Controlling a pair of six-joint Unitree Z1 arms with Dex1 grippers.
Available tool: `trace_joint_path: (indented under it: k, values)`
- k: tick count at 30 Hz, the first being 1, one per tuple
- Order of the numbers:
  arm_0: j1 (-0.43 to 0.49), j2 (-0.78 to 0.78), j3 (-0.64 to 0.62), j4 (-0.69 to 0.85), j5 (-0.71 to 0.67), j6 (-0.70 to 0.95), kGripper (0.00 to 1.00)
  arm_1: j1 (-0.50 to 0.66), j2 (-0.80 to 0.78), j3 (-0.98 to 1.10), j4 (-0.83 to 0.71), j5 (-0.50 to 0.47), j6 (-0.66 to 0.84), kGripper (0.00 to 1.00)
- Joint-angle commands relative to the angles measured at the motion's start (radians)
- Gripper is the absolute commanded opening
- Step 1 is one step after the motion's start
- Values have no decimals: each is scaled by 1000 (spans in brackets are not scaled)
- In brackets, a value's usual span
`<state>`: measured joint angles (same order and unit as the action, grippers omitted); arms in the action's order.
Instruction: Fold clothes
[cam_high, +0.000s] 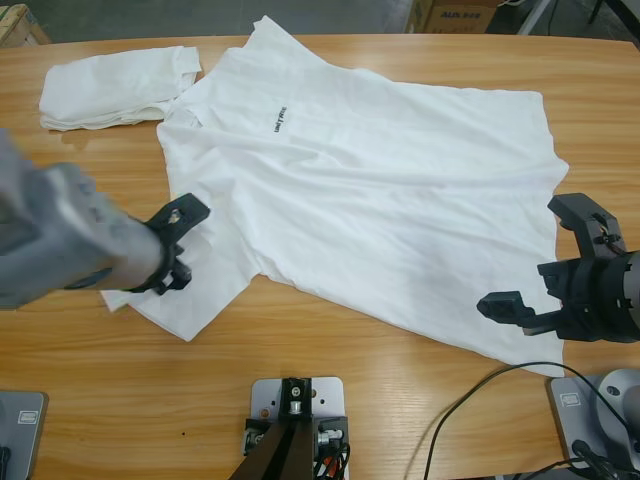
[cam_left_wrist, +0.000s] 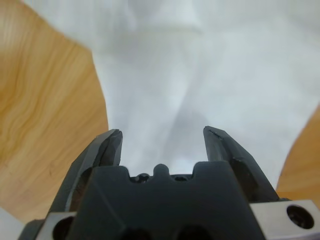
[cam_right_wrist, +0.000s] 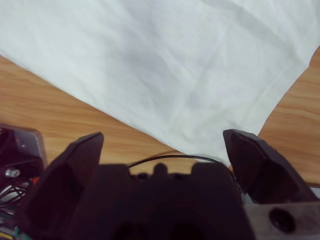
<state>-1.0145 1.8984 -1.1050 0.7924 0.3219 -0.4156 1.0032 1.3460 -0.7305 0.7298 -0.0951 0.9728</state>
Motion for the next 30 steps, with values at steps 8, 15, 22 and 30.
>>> trace_joint_path:
  k: [8, 15, 22, 30]
  values:
    - [2, 130, -22, -20, 53, -96, 448, 12, -35, 28, 16, -18, -6, 908]
    - [14, 110, -22, -21, 54, -95, 448, 12, -29, 28, 16, -18, -8, 908]
    - [52, 126, -15, -21, 54, -98, 225, 12, -28, 28, 14, -18, -8, 897]
    - [65, 114, -14, -35, 65, -95, 0, 12, -24, 28, 11, -18, -8, 895]
